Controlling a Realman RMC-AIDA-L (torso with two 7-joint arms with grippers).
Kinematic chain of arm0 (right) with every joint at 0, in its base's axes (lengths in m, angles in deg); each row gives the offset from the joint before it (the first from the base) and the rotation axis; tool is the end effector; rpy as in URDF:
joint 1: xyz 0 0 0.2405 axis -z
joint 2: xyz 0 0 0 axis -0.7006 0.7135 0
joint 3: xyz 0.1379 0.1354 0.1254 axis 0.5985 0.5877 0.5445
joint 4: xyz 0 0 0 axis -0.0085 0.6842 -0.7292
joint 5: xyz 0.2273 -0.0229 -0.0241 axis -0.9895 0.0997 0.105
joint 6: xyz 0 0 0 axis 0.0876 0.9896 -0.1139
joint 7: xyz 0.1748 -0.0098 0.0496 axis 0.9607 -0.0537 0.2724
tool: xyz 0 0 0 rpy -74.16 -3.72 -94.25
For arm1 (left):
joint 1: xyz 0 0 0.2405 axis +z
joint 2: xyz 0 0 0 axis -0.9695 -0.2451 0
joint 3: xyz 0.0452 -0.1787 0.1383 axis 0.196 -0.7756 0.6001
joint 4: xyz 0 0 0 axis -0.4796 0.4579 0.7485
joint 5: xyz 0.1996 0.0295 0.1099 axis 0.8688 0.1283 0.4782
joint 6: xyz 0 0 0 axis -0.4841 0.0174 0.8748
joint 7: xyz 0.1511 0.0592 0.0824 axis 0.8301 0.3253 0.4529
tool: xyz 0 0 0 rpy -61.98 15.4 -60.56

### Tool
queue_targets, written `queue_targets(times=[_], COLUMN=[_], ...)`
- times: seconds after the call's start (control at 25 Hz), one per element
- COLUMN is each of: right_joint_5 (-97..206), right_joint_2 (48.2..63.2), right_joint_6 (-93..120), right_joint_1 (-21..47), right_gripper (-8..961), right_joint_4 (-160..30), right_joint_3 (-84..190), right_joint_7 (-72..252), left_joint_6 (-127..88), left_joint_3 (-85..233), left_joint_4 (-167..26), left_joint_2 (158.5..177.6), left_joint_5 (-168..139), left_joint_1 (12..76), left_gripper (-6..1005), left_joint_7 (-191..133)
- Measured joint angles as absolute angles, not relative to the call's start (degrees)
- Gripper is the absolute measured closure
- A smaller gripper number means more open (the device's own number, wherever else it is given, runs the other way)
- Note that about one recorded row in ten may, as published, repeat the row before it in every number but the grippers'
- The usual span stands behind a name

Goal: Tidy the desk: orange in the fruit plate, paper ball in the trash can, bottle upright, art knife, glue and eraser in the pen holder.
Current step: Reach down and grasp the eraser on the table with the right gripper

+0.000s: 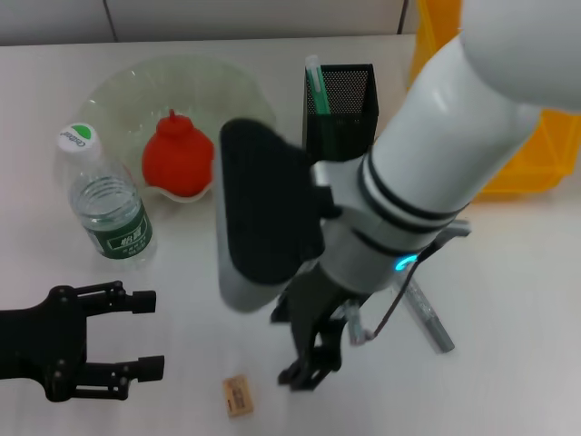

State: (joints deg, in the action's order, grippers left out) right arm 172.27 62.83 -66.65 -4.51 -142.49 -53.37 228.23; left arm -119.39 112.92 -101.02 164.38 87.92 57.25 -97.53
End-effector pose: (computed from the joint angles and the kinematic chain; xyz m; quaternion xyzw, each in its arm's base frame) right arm 0.0464 0.2658 -0.1339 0.9721 0.0401 0.2279 0.0393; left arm -0.2948 0.2425 0.0095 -0.9460 -0.2044 -0.2506 0.0232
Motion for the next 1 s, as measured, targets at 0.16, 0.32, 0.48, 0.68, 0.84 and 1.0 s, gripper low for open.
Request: queue_targets(times=[0.16, 0.32, 0.48, 0.68, 0.84, 1.0], right_joint_5=[165.2, 163.0, 162.2, 161.6, 161.4, 161.3], right_joint_2=[62.85, 62.87, 62.88, 62.87, 62.87, 62.87], right_joint_6=[-62.7, -60.6, -56.8, -55.2, -53.7, -50.7], right_joint_1=[-7.4, -8.4, -8.5, -8.3, -8.2, -8.1], right_gripper=[316, 317, 317, 318, 319, 320], right_joint_4=[-135.7, -132.8, -131.7, -131.5, -131.0, -129.8], right_joint_3=[-55.3, -56.7, -60.6, -62.0, -62.9, -64.7], right_joint_7=[224.4, 223.4, 223.0, 222.9, 222.9, 222.9], left_joint_6=[-119.4, -119.4, -119.3, -119.1, -119.1, -119.0], left_joint_3=[112.9, 112.8, 113.1, 112.8, 112.7, 112.5], left_joint_4=[-101.0, -101.0, -101.0, -101.0, -101.6, -101.6], left_joint_2=[164.67, 164.67, 164.41, 163.71, 163.41, 163.26], left_joint_5=[88.2, 88.2, 88.4, 91.5, 92.1, 92.1], left_joint_1=[57.1, 57.3, 57.4, 57.0, 57.2, 57.5], left_gripper=[155, 155, 155, 154, 153, 153], left_joint_7=[-97.5, -97.5, -97.5, -97.5, -97.6, -97.6])
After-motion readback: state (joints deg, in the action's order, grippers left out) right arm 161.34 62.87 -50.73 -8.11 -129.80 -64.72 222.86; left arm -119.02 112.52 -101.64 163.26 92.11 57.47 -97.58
